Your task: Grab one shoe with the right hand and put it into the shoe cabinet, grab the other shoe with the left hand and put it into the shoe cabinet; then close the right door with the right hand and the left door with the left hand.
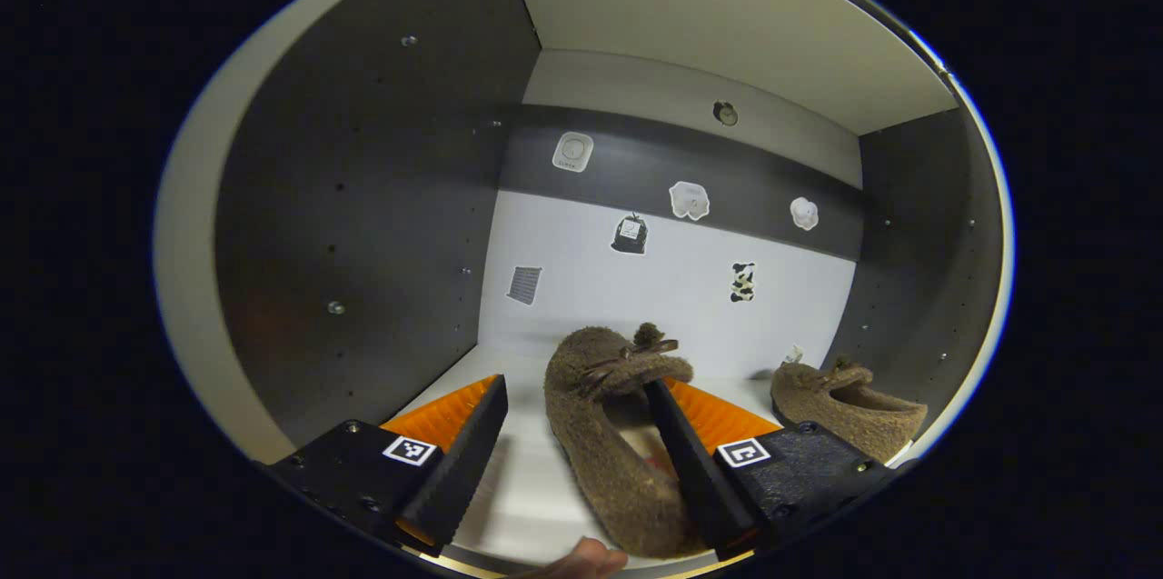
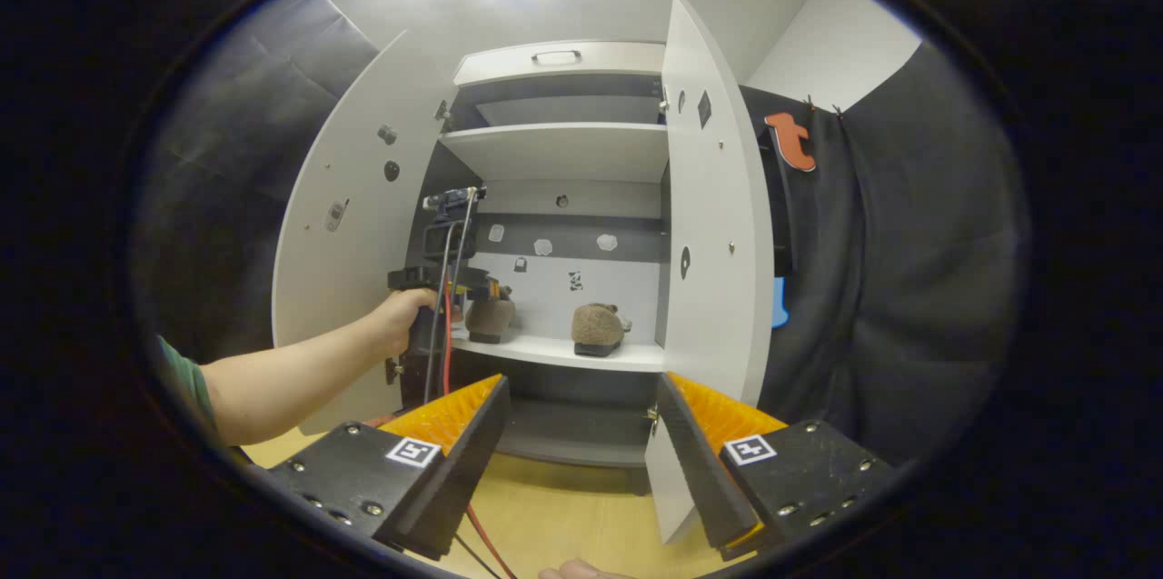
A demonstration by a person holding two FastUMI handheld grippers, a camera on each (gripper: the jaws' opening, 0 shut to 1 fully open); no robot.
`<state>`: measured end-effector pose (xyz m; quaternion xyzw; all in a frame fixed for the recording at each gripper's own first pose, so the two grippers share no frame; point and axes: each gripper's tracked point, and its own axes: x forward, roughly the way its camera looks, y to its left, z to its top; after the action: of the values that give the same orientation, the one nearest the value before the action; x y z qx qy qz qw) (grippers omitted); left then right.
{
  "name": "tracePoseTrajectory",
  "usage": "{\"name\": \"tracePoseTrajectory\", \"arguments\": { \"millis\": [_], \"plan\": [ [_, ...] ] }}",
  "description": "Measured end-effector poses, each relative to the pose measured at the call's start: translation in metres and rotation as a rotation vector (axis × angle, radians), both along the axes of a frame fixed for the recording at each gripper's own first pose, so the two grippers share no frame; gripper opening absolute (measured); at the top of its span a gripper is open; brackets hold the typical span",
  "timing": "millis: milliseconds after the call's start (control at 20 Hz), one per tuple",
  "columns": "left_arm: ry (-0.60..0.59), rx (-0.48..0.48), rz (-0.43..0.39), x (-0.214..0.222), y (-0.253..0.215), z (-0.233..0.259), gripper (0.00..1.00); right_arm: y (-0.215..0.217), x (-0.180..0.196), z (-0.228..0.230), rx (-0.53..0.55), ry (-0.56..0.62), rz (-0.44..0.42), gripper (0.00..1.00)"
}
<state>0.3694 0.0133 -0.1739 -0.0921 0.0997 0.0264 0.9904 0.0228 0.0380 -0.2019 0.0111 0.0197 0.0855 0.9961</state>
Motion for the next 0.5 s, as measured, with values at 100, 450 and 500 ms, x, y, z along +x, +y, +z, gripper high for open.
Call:
{"name": "tracePoseTrajectory", "arguments": {
  "millis": [100,450,500],
  "plan": [
    [-0.033,0.016,-0.027,-0.021,0.001,0.011,0.97,0.002,-0.009,-0.002,-0.008,0.012,-0.011,0.98],
    [-0.102,0.152,-0.109,-0.144,-0.022,0.035,0.97,-0.005,-0.058,0.000,0.017,0.016,-0.061,0.98],
    [-0.117,0.173,-0.111,-0.163,-0.023,0.045,0.96,-0.008,-0.065,0.003,0.022,0.013,-0.067,0.98]
  ]
}}
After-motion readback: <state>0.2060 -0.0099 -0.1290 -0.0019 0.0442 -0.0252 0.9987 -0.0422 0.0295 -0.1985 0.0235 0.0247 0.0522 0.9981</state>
